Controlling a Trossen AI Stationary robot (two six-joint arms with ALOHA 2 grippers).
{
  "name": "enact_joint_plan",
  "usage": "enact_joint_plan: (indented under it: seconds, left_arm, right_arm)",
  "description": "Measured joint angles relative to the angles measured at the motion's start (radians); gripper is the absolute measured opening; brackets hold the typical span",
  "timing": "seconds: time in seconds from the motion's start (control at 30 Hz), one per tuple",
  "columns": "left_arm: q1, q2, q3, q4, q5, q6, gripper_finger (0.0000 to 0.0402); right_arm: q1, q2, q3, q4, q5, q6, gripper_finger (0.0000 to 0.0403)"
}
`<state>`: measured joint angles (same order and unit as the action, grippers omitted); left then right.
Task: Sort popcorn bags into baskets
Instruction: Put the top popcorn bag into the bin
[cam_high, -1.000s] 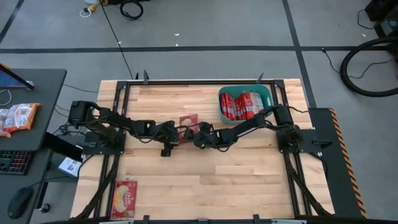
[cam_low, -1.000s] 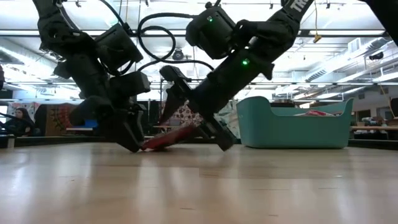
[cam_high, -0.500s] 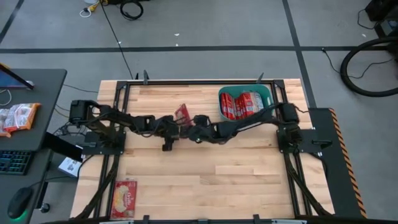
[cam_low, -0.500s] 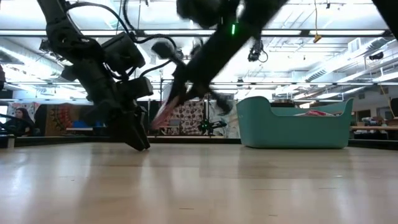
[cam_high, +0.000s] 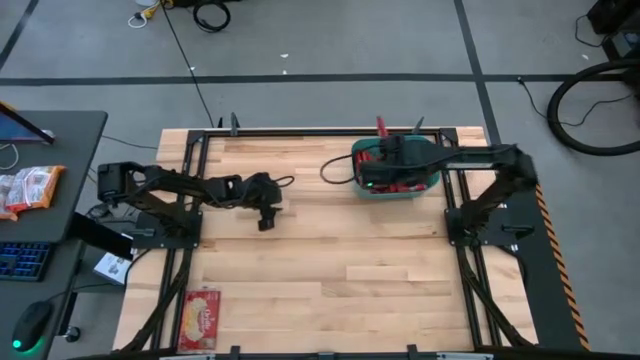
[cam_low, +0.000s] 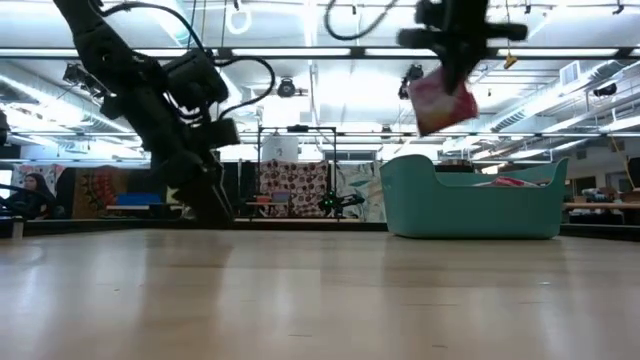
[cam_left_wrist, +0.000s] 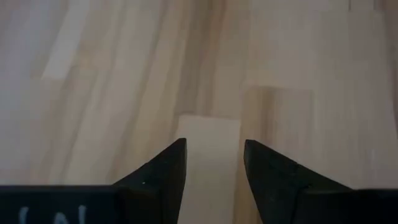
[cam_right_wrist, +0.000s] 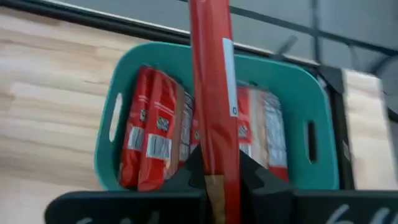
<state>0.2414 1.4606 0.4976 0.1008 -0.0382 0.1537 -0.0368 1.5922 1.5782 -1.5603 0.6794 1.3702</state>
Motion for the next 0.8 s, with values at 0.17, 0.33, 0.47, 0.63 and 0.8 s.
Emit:
enact_joint_plan:
  seconds: [0.17,0.33,0.47,0.63,0.8]
  left_arm:
    - [0.019,-0.052,-0.001,-0.023,-0.034,-0.02,0.0167]
    - [0.027,-0.073,0.001,-0.026,-0.049,-0.093,0.0167]
    - [0.026,-0.073,0.001,-0.017,-0.056,-0.149,0.0167]
    - [0.026,-0.073,0.044,-0.031,-0.082,-0.159,0.0167]
    - [0.026,-0.073,0.128,-0.112,-0.097,-0.116,0.0167]
  right_arm:
    - [-0.055,-0.111,-0.238,-0.016,-0.021,0.027,0.0023]
    - [-0.098,-0.156,-0.457,0.052,-0.029,0.042,0.0023]
    - [-0.135,-0.162,-0.557,0.15,0.008,-0.005,0.003]
    - [-0.21,-0.156,-0.652,0.299,-0.046,-0.157,0.0044]
    - [-0.251,-0.157,-0.683,0.342,-0.119,-0.158,0.0055]
